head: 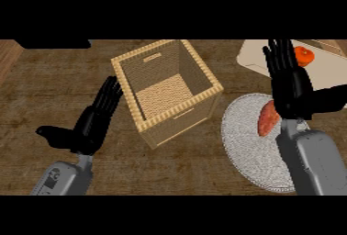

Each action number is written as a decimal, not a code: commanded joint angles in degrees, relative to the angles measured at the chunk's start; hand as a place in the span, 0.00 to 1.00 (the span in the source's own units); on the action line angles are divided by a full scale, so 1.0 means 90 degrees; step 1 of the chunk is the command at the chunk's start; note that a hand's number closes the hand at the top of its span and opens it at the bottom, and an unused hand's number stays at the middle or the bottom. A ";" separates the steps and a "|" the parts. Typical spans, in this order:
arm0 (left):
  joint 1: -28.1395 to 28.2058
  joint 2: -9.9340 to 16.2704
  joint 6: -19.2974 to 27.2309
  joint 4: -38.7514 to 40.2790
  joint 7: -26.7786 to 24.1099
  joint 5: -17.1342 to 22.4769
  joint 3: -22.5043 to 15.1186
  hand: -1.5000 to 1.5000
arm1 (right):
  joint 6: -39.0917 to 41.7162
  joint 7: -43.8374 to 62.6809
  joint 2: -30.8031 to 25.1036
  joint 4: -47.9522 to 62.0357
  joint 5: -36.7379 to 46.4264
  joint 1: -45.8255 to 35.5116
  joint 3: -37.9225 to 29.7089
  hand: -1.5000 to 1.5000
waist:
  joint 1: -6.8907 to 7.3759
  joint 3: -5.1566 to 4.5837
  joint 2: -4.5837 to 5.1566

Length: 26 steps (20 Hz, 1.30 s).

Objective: Pick the sweet potato from the placemat and place it in the basket

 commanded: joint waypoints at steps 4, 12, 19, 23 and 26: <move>0.0980 0.0521 0.0308 0.0843 0.0989 -0.0214 0.0006 0.50 | 0.1034 -0.0303 -0.0533 0.0527 -0.1027 -0.0370 -0.0975 1.00 | 0.0261 0.0043 0.0051; 0.1429 0.0854 0.0369 0.1267 0.1778 -0.0315 -0.0068 0.50 | 0.1222 -0.1155 -0.0048 0.1121 0.0431 -0.0252 0.0511 0.00 | 0.0292 0.0020 0.0024; 0.1634 0.0901 0.0567 0.1083 0.1792 -0.0445 -0.0080 0.50 | 0.0513 0.0789 -0.1899 0.1114 0.2281 -0.0686 0.0716 0.00 | 0.0046 -0.0024 -0.0059; 0.1680 0.1079 0.0506 0.0778 0.2004 -0.0248 0.0110 0.50 | 0.1328 0.2092 -0.3143 0.0861 0.2605 -0.1277 0.0634 0.00 | 0.0023 -0.0015 -0.0113; 0.1789 0.1075 0.0382 0.1034 0.1807 -0.0288 0.0102 0.50 | 0.2360 0.2593 -0.3838 0.0516 0.2499 -0.1463 0.0738 0.00 | -0.0052 -0.0015 -0.0092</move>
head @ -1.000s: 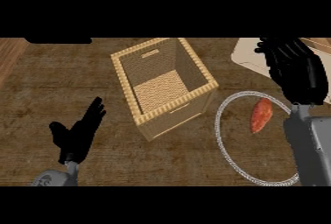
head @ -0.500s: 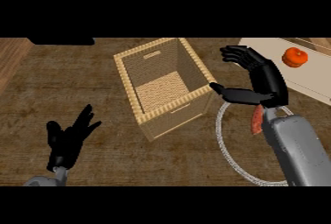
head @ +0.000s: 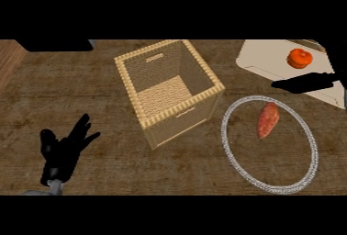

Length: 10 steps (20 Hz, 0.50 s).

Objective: Pick the sweet potato from the placemat and place it in the basket

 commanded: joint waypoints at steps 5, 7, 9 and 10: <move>0.0736 0.0135 0.0034 0.0271 0.0200 -0.0131 -0.0131 0.50 | 0.2679 0.1387 -0.1878 -0.0460 -0.0795 -0.0729 -0.0254 0.00 | 0.0031 -0.0029 0.0061; 0.0711 0.0252 -0.0138 0.0222 0.0257 0.0015 -0.0016 0.50 | 0.3489 0.1646 -0.2155 -0.0441 -0.1313 -0.0823 -0.0300 0.00 | 0.0032 -0.0032 0.0063; 0.0632 0.0158 -0.0021 0.0147 0.0292 -0.0076 -0.0090 0.50 | 0.4226 0.1978 -0.2424 -0.0398 -0.1771 -0.0926 -0.0324 0.00 | 0.0014 -0.0032 0.0063; 0.0641 0.0078 0.0037 0.0158 0.0340 -0.0058 -0.0099 0.50 | 0.4378 0.2047 -0.2435 -0.0402 -0.1787 -0.0835 -0.0216 0.00 | 0.0030 -0.0028 0.0080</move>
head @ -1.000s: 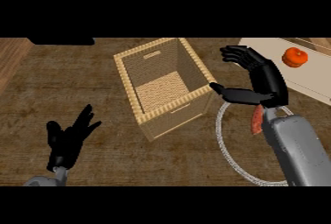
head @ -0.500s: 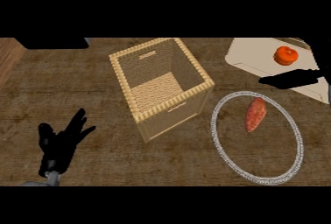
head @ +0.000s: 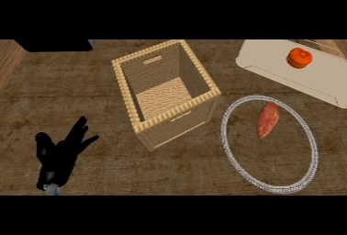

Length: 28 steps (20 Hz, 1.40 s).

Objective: Pick the sweet potato from the placemat and place it in the basket

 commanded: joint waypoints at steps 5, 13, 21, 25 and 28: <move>0.0417 0.0006 0.0081 0.0213 0.0310 -0.0217 -0.0197 0.50 | 0.2085 0.0701 -0.0986 0.0096 -0.1147 -0.0224 -0.0295 0.00 | 0.0076 -0.0030 0.0086; 0.0656 0.0008 -0.0072 0.0217 0.0203 -0.0296 -0.0162 0.50 | 0.1607 0.0854 -0.0472 -0.0184 -0.1117 0.0259 -0.0389 0.00 | 0.0135 -0.0021 0.0103; 0.0565 0.0034 -0.0326 0.0355 0.0216 -0.0230 0.0007 0.50 | 0.0733 0.0786 0.0331 -0.0989 -0.0530 0.1160 -0.0373 0.00 | 0.0097 -0.0020 0.0107; 0.0611 -0.0229 0.0068 0.0176 0.0396 -0.0569 -0.0271 0.50 | 0.0398 0.0499 0.0759 -0.1071 0.0041 0.1374 -0.0144 0.00 | 0.0126 -0.0017 0.0109; 0.0178 0.0005 -0.0215 0.0285 0.0666 -0.0298 0.0115 0.50 | 0.0460 0.0199 0.0769 -0.0619 0.0522 0.1442 -0.0049 0.00 | 0.0141 -0.0018 0.0132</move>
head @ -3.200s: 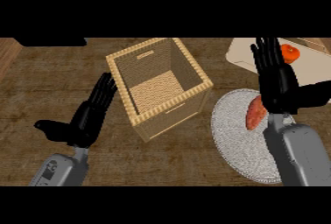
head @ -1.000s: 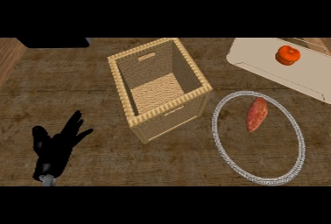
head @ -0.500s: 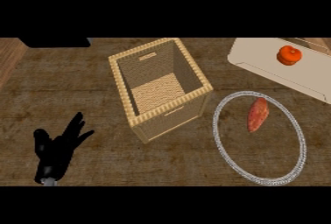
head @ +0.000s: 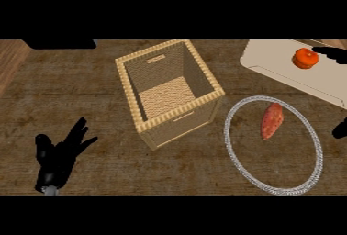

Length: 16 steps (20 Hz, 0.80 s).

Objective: Pick the sweet potato from the placemat and place it in the basket

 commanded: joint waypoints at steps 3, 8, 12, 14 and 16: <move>0.0336 -0.0071 -0.0209 0.0619 0.0014 -0.0106 -0.0099 0.50 | -0.0167 -0.0369 0.0381 0.0218 0.0836 0.0352 0.0421 0.00 | 0.0038 -0.0061 0.0072; 0.0164 -0.0108 -0.0082 0.0658 0.0189 -0.0179 0.0032 0.50 | -0.0441 -0.0777 0.0606 0.0339 0.1234 0.0707 0.0423 0.00 | -0.0005 -0.0058 0.0064; 0.0569 0.0025 -0.0371 0.0588 -0.0117 -0.0174 0.0078 0.50 | -0.0663 -0.1048 0.0794 0.0496 0.1557 0.0890 0.0489 0.00 | 0.0016 -0.0060 0.0058; 0.0411 0.0034 -0.0329 0.0368 0.0224 -0.0203 0.0040 0.50 | -0.0648 -0.0985 0.0944 0.0650 0.1656 0.0662 0.0493 0.00 | 0.0031 -0.0060 0.0057; 0.0581 -0.0049 -0.0256 0.0345 0.0066 -0.0287 0.0016 0.50 | -0.0849 -0.1199 0.1084 0.0979 0.1897 0.0534 0.0508 0.00 | 0.0072 -0.0059 0.0063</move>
